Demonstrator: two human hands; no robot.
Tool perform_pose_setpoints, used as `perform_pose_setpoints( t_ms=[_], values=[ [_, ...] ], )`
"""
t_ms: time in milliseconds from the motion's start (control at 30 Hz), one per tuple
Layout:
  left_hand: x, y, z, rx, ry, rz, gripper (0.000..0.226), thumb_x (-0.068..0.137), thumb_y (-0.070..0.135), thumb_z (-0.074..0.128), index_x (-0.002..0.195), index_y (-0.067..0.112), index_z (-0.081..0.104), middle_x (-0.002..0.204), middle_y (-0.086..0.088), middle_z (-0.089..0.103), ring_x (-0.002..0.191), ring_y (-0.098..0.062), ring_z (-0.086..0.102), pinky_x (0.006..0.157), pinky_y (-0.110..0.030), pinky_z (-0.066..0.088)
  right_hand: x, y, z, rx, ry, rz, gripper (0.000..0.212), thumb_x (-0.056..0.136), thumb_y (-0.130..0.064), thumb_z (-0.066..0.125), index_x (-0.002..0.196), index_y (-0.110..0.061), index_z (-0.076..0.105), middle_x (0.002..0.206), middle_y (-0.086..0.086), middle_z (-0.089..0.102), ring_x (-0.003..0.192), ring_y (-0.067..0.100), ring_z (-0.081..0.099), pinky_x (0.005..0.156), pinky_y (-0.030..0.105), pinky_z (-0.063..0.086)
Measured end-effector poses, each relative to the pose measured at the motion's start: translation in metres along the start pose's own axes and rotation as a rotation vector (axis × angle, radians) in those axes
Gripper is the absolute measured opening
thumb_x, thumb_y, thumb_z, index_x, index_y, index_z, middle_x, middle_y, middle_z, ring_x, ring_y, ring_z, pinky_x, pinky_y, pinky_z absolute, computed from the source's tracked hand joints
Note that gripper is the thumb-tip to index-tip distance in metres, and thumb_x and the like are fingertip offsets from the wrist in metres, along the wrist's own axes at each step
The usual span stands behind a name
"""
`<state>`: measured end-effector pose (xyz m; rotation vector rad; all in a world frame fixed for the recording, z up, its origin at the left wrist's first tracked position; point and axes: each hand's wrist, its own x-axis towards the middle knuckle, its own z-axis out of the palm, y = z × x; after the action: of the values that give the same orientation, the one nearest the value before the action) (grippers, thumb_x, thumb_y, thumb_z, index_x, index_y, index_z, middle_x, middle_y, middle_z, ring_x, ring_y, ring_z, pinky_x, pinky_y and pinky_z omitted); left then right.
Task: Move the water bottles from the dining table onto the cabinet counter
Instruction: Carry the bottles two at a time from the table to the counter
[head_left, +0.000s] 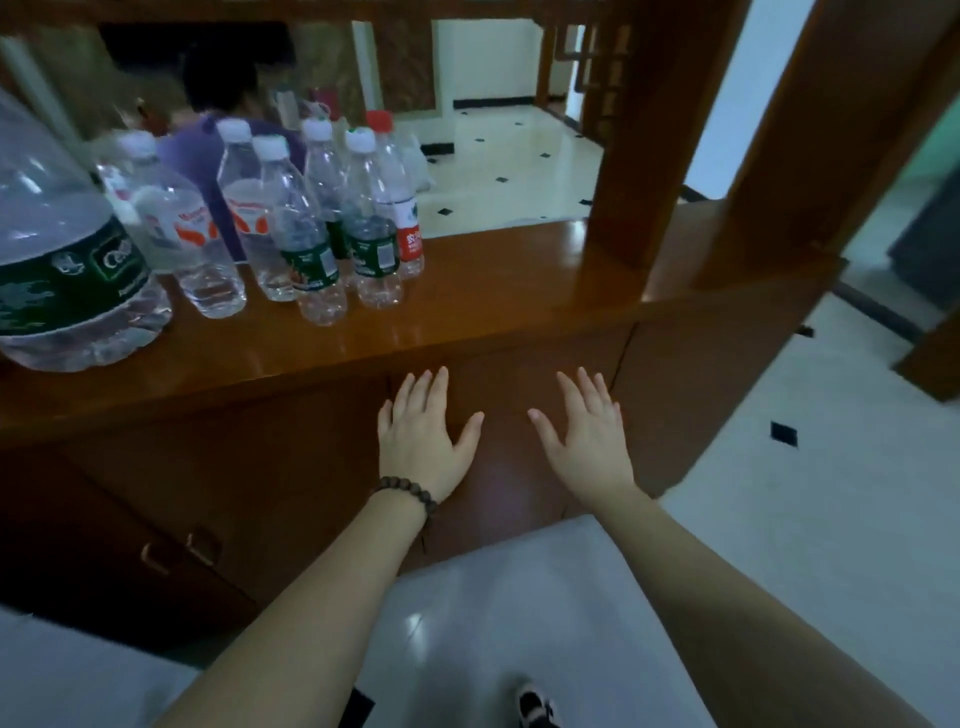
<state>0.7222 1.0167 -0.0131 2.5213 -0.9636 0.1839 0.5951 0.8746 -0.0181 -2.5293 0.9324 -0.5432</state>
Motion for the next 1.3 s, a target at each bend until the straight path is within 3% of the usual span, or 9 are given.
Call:
perform_pose_setpoints(
  t_ms=[200, 367, 633, 867, 1300],
  values=[
    [-0.046, 0.073, 0.037, -0.048, -0.136, 0.257, 0.072, 0.087, 0.064, 0.031, 0.148, 0.026, 0.021, 0.153, 0.0, 0.029, 0.142, -0.02, 0.017, 0.113, -0.046, 0.015, -0.099, 0.068, -0.046, -0.069, 0.143, 0.312, 0.064, 0.094, -0.053, 0.04, 0.147, -0.02, 0.03, 0.157, 0.006, 0.02, 0.146, 0.023, 0.006, 0.117, 0.045, 0.01],
    [-0.1, 0.171, 0.068, -0.125, -0.285, 0.515, 0.073, 0.087, 0.065, 0.033, 0.148, 0.026, 0.02, 0.154, 0.002, 0.027, 0.143, -0.018, 0.014, 0.113, -0.045, 0.012, -0.202, 0.129, -0.097, -0.102, 0.247, 0.626, 0.065, 0.095, -0.053, 0.035, 0.149, -0.02, 0.022, 0.159, 0.005, 0.011, 0.147, 0.02, -0.001, 0.118, 0.042, 0.004],
    [-0.225, 0.327, 0.078, -0.287, -0.478, 0.929, 0.072, 0.088, 0.057, 0.04, 0.148, 0.021, 0.021, 0.154, -0.001, 0.025, 0.143, -0.017, 0.012, 0.115, -0.043, 0.008, -0.389, 0.192, -0.186, -0.195, 0.472, 1.059, 0.063, 0.097, -0.048, 0.037, 0.149, -0.015, 0.024, 0.159, 0.008, 0.013, 0.146, 0.021, 0.003, 0.117, 0.041, 0.006],
    [-0.359, 0.446, 0.081, -0.35, -0.601, 1.205, 0.074, 0.089, 0.056, 0.04, 0.149, 0.022, 0.015, 0.155, 0.0, 0.022, 0.143, -0.016, 0.009, 0.114, -0.042, 0.006, -0.533, 0.23, -0.25, -0.255, 0.671, 1.326, 0.061, 0.096, -0.046, 0.04, 0.148, -0.016, 0.026, 0.159, 0.007, 0.014, 0.147, 0.02, 0.003, 0.118, 0.036, 0.004],
    [-0.632, 0.643, 0.054, -0.464, -0.706, 1.593, 0.074, 0.088, 0.059, 0.038, 0.149, 0.022, 0.016, 0.154, 0.0, 0.023, 0.143, -0.016, 0.012, 0.114, -0.043, 0.012, -0.782, 0.298, -0.36, -0.289, 0.95, 1.628, 0.061, 0.096, -0.046, 0.041, 0.148, -0.017, 0.026, 0.158, 0.004, 0.015, 0.146, 0.018, 0.001, 0.118, 0.039, 0.005]
  ],
)
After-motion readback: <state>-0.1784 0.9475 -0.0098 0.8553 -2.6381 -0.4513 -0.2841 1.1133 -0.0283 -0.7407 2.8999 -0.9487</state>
